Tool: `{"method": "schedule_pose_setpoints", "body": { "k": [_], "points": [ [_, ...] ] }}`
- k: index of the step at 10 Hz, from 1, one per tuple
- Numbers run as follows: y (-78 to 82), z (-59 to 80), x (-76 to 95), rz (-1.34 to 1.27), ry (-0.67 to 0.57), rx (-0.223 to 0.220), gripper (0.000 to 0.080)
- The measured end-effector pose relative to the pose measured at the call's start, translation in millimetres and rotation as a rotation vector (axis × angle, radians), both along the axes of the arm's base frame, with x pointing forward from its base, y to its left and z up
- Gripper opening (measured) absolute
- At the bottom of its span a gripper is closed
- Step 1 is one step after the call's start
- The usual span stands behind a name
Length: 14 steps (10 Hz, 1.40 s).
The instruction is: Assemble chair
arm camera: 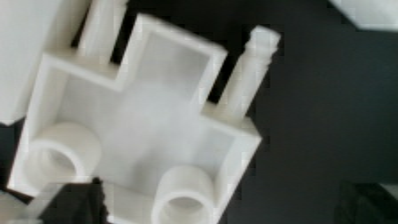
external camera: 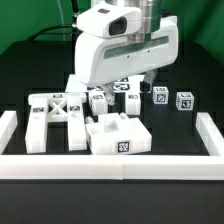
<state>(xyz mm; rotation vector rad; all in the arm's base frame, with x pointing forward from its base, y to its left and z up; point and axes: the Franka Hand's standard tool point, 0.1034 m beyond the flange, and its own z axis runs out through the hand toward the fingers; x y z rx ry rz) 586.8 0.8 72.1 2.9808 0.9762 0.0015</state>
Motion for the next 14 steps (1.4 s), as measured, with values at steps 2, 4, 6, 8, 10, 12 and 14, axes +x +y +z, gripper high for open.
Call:
{"method": "schedule_pose_setpoints", "body": {
  "k": [2,4,6,8,10,12,14],
  "points": [
    [0.3,-8.7,13.9,0.002,-0.006,0.001,0.065],
    [0.0,-9.7,12.8,0.002,-0.004,0.001,0.065],
    [1.1,-13.0,11.8,-0.04,0.001,0.002,0.065],
    [6.5,-30.8,14.4,-0.134,0.017,0.001,0.065],
    [9.2,-42.8,12.9,-0.172,0.026,0.001,0.065],
    [10.9,-56.1,7.6,-0.167,-0.004,0.006,0.065],
    [12.1,-63.8,3.4,-0.157,-0.003,0.007,0.065]
  ]
}}
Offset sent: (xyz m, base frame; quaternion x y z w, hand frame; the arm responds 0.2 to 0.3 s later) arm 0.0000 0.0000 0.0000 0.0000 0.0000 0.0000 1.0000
